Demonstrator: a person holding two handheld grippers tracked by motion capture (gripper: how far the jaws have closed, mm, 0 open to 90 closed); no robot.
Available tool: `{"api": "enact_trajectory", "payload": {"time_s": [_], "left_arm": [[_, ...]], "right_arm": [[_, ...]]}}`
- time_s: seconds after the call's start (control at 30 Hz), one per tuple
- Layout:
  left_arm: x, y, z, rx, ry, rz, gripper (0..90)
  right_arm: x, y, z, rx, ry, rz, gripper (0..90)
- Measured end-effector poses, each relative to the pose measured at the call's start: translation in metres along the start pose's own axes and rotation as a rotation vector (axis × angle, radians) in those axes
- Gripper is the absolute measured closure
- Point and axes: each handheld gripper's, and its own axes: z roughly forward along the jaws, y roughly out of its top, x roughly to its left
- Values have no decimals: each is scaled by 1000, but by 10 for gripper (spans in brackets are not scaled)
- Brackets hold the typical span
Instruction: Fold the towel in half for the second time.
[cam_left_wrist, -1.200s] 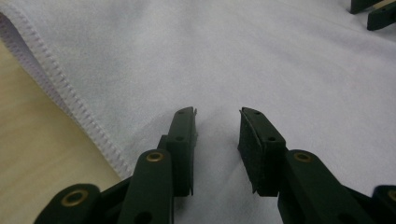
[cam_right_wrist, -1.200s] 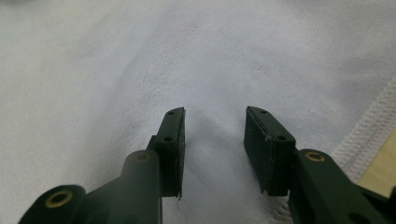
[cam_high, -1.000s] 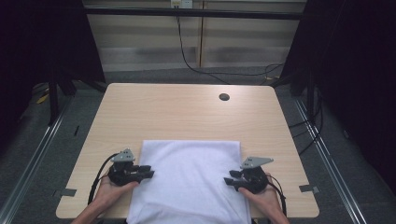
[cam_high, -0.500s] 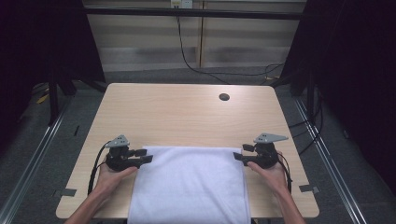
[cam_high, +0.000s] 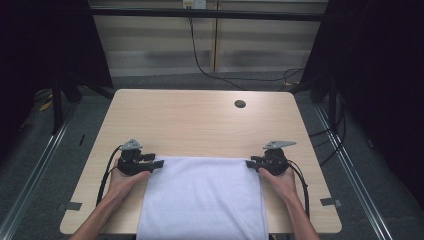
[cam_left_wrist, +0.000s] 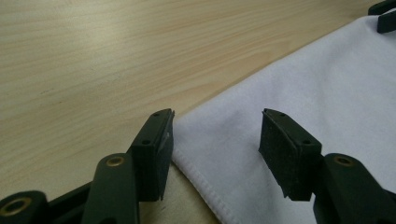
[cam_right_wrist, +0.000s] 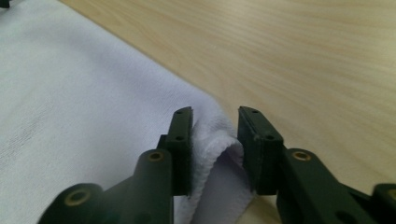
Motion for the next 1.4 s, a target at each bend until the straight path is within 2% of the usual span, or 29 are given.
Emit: {"api": "enact_trajectory", "payload": {"time_s": [0.03,0.07,0.1,0.2,0.23,0.27,0.33,0.37,0.43,0.47,0.5,0.57,0.6,0.63,0.7,0.77,0.8,0.93,0.97,1.1,1.13,1.17,1.23,1.27,1.4], "left_arm": [[-2,-1,2,10,-23,19,533],[-2,-1,3,22,-33,24,577],[-3,-1,2,30,-22,35,626],[1,-2,-1,31,-36,18,857],[4,-1,-3,18,-42,6,887],[6,0,-5,-5,-59,-16,893],[10,3,-10,-45,-64,-32,897],[12,6,-11,-48,-74,-48,898],[14,11,-12,-60,-61,-43,900],[16,21,-16,-99,-61,-49,900],[15,27,-18,-126,-50,-40,900],[14,33,-20,-133,-57,-42,900],[13,45,-24,-138,-44,-7,900],[13,45,-24,-138,-44,-7,900],[13,62,-33,-169,-52,8,900],[13,68,-36,-185,-56,5,900],[12,77,-41,-222,-69,-6,900],[13,95,-46,-243,-60,4,900],[13,95,-46,-243,-60,4,900],[13,116,-57,-300,-53,23,900],[13,116,-57,-300,-53,23,900],[13,122,-62,-325,-41,27,900],[13,124,-64,-333,-50,27,900],[9,126,-68,-334,-45,54,900],[2,117,-73,-337,-64,76,900]], "right_arm": [[2,0,-1,11,26,6,737],[3,0,-1,11,30,4,768],[5,0,-1,15,33,1,785],[7,1,-2,10,36,2,838],[6,2,-4,-2,38,2,843],[5,3,-7,-17,40,9,846],[2,8,-14,-60,56,23,848],[1,11,-17,-73,50,28,849],[-2,14,-18,-83,48,28,850],[-4,22,-22,-95,35,21,850],[-4,26,-25,-111,28,19,850],[-4,32,-28,-126,29,20,850],[-5,43,-34,-153,15,10,850],[-5,43,-34,-153,15,10,850],[-8,58,-42,-182,11,4,851],[-9,62,-44,-191,11,7,851],[-11,70,-48,-209,7,4,852],[-13,88,-54,-219,-14,-6,852],[-13,88,-54,-219,-14,-6,852],[-14,112,-64,-253,-35,-20,853],[-13,115,-65,-258,-41,-25,854],[-13,118,-66,-262,-41,-24,854],[-13,121,-67,-269,-39,-27,853],[-10,126,-70,-289,-39,-36,854],[-2,127,-80,-314,-17,-62,854]]}}
